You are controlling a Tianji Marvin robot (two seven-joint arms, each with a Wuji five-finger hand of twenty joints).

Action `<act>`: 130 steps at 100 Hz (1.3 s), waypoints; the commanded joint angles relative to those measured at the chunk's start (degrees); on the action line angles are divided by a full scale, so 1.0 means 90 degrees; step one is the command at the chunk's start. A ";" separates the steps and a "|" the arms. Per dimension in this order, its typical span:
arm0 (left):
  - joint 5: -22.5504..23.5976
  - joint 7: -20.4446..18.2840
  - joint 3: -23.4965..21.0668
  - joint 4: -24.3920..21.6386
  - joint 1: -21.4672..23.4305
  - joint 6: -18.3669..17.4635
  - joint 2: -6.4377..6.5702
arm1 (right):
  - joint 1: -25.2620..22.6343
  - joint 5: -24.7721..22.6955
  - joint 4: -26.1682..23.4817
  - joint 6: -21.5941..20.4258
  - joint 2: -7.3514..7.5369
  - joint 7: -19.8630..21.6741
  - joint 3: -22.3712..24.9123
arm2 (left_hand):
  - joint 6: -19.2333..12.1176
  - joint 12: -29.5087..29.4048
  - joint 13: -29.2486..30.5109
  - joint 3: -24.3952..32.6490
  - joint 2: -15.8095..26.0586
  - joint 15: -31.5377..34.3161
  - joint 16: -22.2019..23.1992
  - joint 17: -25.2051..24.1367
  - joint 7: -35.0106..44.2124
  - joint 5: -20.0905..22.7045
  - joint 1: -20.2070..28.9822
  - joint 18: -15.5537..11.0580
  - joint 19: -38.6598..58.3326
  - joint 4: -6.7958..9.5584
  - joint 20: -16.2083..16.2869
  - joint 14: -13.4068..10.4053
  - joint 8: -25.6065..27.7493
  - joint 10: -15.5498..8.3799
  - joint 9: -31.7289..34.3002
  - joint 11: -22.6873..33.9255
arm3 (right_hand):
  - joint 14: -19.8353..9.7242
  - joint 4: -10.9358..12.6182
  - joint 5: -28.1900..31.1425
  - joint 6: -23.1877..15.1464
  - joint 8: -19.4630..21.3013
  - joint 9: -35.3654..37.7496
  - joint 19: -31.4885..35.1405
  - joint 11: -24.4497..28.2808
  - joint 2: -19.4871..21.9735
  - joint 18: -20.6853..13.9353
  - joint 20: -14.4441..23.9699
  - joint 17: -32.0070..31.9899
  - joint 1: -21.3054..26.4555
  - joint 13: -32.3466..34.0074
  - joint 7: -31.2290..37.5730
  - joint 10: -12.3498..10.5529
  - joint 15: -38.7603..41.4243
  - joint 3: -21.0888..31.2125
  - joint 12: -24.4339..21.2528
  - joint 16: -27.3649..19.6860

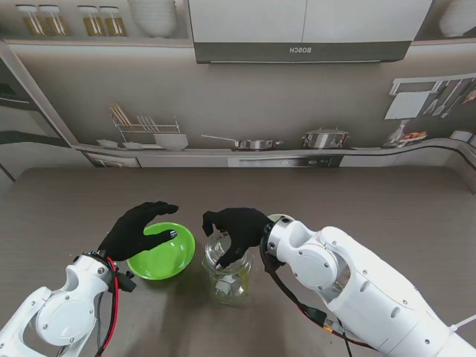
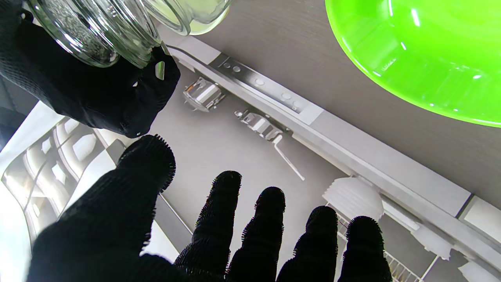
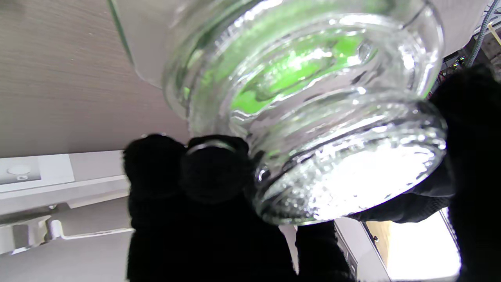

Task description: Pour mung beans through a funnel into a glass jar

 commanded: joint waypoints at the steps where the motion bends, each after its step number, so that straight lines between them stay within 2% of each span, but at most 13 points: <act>1: -0.0023 -0.0128 -0.0018 -0.0054 0.0036 0.0021 -0.0028 | 0.0026 -0.0046 0.0001 -0.0066 -0.0029 0.0078 -0.0041 | 0.0030 -0.0016 0.0020 -0.0095 0.0204 -0.0045 -0.0019 -0.0110 -0.0014 0.0054 0.0190 -0.0246 -0.0237 0.0221 -0.0019 -0.0096 0.0031 0.0001 -0.0043 -0.0057 | -0.1164 0.0143 0.0905 -0.0105 0.0197 0.0474 0.0099 0.1721 0.1258 -0.0096 0.0117 -0.0077 0.2472 0.0165 0.1695 -0.1394 -0.0227 0.1670 0.0146 0.0063; 35: -0.0039 -0.0164 -0.0022 -0.0061 0.0034 0.0033 -0.0023 | 0.0085 -0.0372 0.0043 -0.0212 0.0002 0.0055 -0.0074 | 0.0044 -0.0016 0.0007 -0.0102 0.0207 -0.0053 -0.0021 -0.0111 -0.0025 0.0031 0.0198 -0.0246 -0.0237 0.0223 -0.0019 -0.0104 0.0031 0.0026 -0.0046 -0.0058 | -0.1183 0.0123 0.0883 -0.0274 -0.0036 0.0410 0.0151 0.1591 0.1225 -0.0010 0.0224 -0.0518 0.2265 -0.0055 0.1633 -0.1504 -0.0220 0.1698 0.0038 0.0041; 54: -0.0040 -0.0184 -0.0015 -0.0057 0.0023 0.0034 -0.0019 | 0.0079 -0.0557 0.0038 -0.0320 0.0022 0.0028 -0.0043 | 0.0032 -0.0017 0.0012 -0.0107 0.0209 -0.0050 -0.0020 -0.0109 -0.0016 0.0054 0.0195 -0.0245 -0.0236 0.0223 -0.0018 -0.0107 0.0036 0.0024 -0.0051 -0.0061 | -0.1142 0.0148 0.0779 -0.0312 -0.0250 0.0206 0.0183 0.1245 0.1121 -0.0059 0.0242 -0.0779 0.2006 -0.0284 0.1258 -0.1458 -0.0315 0.1812 -0.0215 -0.0043; 62: -0.0038 -0.0185 -0.0016 -0.0057 0.0023 0.0036 -0.0019 | 0.0071 -0.0633 0.0045 -0.0385 0.0028 0.0000 -0.0032 | 0.0039 -0.0016 0.0016 -0.0106 0.0205 -0.0049 -0.0020 -0.0116 -0.0032 0.0017 0.0200 -0.0244 -0.0240 0.0225 -0.0020 -0.0091 0.0031 0.0036 -0.0049 -0.0059 | -0.1116 0.0249 0.0799 -0.0232 -0.0309 0.0078 0.0145 0.0941 0.1127 -0.0066 0.0216 -0.0894 0.1759 -0.0448 0.0891 -0.1380 -0.0541 0.1920 -0.0497 -0.0147; 85: -0.0041 -0.0195 -0.0019 -0.0060 0.0025 0.0035 -0.0017 | 0.0006 -0.0781 0.0055 -0.0550 0.0042 -0.0089 0.0012 | 0.0038 -0.0016 0.0019 -0.0113 0.0213 -0.0048 -0.0019 -0.0115 -0.0015 0.0059 0.0196 -0.0241 -0.0240 0.0225 -0.0020 -0.0102 0.0038 0.0033 -0.0046 -0.0060 | -0.1011 0.0550 0.0843 -0.0056 -0.0296 -0.0206 0.0103 0.0535 0.1213 -0.0100 0.0177 -0.1063 0.1336 -0.0664 0.0172 -0.1249 -0.0853 0.2066 -0.1030 -0.0258; 95: -0.0040 -0.0204 -0.0020 -0.0058 0.0024 0.0032 -0.0015 | -0.0021 -0.0875 0.0053 -0.0619 0.0048 -0.0136 0.0032 | 0.0044 -0.0016 0.0019 -0.0113 0.0213 -0.0048 -0.0019 -0.0113 -0.0011 0.0070 0.0196 -0.0242 -0.0239 0.0226 -0.0020 -0.0099 0.0040 0.0027 -0.0047 -0.0060 | -0.0973 0.0743 0.0875 -0.0034 -0.0192 -0.0276 0.0072 0.0460 0.1233 -0.0122 0.0159 -0.1113 0.1118 -0.0738 -0.0066 -0.1245 -0.0999 0.2121 -0.1194 -0.0308; 103: -0.0042 -0.0204 -0.0020 -0.0056 0.0022 0.0028 -0.0015 | -0.0041 -0.0919 0.0054 -0.0652 0.0050 -0.0167 0.0043 | 0.0030 -0.0015 0.0017 -0.0112 0.0216 -0.0049 -0.0019 -0.0114 -0.0012 0.0068 0.0197 -0.0242 -0.0240 0.0226 -0.0020 -0.0096 0.0040 0.0040 -0.0045 -0.0059 | -0.0915 0.1034 0.0866 0.0034 -0.0025 -0.0352 0.0028 0.0322 0.1357 -0.0115 0.0144 -0.1189 0.0985 -0.0842 -0.0366 -0.1197 -0.1219 0.2133 -0.1418 -0.0386; 130: -0.0044 -0.0208 -0.0018 -0.0054 0.0021 0.0025 -0.0014 | -0.0096 -0.0993 0.0058 -0.0759 0.0073 -0.0163 0.0068 | 0.0045 -0.0014 0.0020 -0.0115 0.0212 -0.0047 -0.0018 -0.0113 -0.0011 0.0072 0.0198 -0.0242 -0.0239 0.0226 -0.0020 -0.0095 0.0042 0.0031 -0.0042 -0.0057 | -0.0781 0.1363 0.0840 0.0054 0.0362 -0.0492 -0.0111 0.0093 0.1604 -0.0074 0.0105 -0.1361 0.0851 -0.1043 -0.0729 -0.1101 -0.1520 0.1918 -0.1726 -0.0476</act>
